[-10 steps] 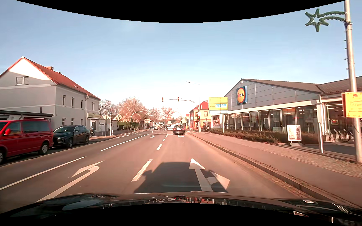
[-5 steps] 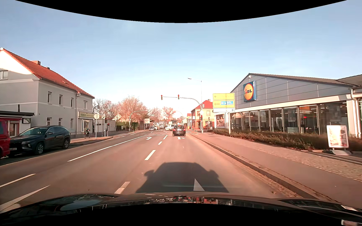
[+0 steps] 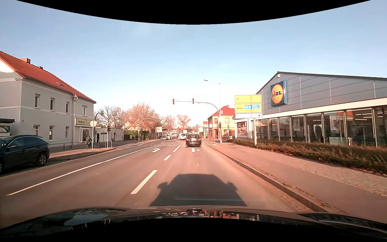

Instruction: Follow the waypoints while adhering to traffic rules and regulations

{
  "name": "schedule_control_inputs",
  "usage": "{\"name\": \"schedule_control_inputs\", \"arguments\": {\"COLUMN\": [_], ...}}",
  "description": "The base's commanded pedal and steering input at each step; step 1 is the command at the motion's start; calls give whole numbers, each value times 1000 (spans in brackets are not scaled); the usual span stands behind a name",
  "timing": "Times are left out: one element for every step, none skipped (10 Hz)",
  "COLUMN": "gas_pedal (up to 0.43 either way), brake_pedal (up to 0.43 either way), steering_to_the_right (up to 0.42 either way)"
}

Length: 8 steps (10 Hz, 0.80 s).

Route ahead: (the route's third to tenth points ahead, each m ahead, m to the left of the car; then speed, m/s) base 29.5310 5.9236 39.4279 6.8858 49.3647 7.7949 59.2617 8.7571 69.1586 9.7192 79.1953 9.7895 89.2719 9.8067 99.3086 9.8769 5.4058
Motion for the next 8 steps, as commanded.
{"name": "schedule_control_inputs", "arguments": {"gas_pedal": [0, 0, 0, 0, 0, 0, 0, 0], "brake_pedal": [0, 0, 0, 0, 0, 6, 6, 18], "steering_to_the_right": [-33, -33, -33, -33, -33, -33, -33, -33]}}
